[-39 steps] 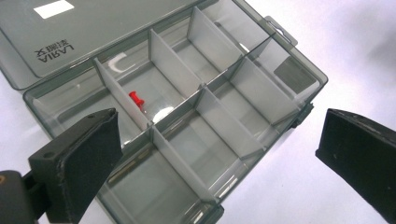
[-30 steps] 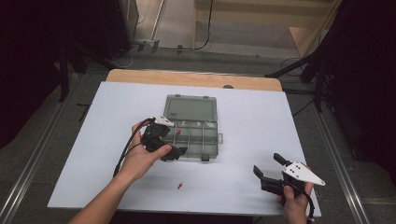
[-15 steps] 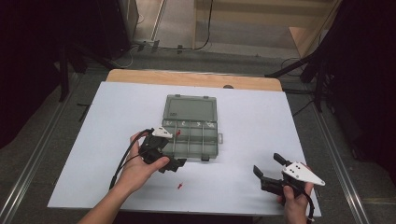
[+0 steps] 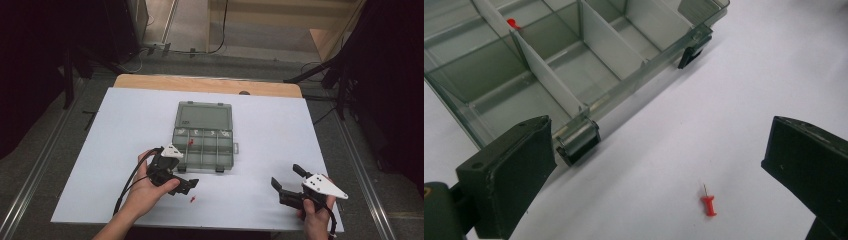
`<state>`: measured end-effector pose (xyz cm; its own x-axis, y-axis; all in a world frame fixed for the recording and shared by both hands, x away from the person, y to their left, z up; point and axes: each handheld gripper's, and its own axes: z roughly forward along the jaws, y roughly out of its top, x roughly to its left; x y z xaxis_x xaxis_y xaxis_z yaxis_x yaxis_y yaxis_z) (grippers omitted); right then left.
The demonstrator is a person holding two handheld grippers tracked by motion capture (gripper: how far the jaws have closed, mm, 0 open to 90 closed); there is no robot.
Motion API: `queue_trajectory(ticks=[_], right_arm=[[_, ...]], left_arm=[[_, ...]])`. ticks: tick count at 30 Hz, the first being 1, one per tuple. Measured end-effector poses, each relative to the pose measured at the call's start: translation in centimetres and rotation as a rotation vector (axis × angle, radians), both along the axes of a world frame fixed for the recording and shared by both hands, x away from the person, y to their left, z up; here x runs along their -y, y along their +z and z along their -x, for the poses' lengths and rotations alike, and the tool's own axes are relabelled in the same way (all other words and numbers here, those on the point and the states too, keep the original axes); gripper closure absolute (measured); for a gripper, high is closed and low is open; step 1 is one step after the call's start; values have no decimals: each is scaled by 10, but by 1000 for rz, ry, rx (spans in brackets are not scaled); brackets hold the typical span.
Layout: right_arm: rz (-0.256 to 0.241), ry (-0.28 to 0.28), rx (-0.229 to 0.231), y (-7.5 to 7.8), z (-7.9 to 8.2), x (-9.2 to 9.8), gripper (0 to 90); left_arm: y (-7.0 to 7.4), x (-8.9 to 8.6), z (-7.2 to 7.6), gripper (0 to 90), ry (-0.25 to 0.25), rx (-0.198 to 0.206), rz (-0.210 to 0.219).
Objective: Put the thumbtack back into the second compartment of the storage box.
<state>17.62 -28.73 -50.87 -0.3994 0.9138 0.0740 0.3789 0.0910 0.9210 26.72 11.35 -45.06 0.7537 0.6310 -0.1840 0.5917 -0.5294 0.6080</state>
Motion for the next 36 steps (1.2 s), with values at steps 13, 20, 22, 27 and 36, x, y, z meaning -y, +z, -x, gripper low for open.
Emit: queue_trajectory(ticks=[13,20,22,27,36], right_arm=[[3,-3,-1,0,0,-2,103],[3,-3,-1,0,0,-1,103],[4,-3,0,0,0,-1,104],[3,-3,-1,0,0,-1,103],[0,-3,-1,1,1,-1,104]], left_arm=[[-18,4,17,0,-6,-32,-13],[-26,4,25,44,-8,-47,-15],[-28,5,27,44,-11,-50,-22],[-32,6,33,106,1,-48,-38],[-36,9,42,311,8,-53,-66]])
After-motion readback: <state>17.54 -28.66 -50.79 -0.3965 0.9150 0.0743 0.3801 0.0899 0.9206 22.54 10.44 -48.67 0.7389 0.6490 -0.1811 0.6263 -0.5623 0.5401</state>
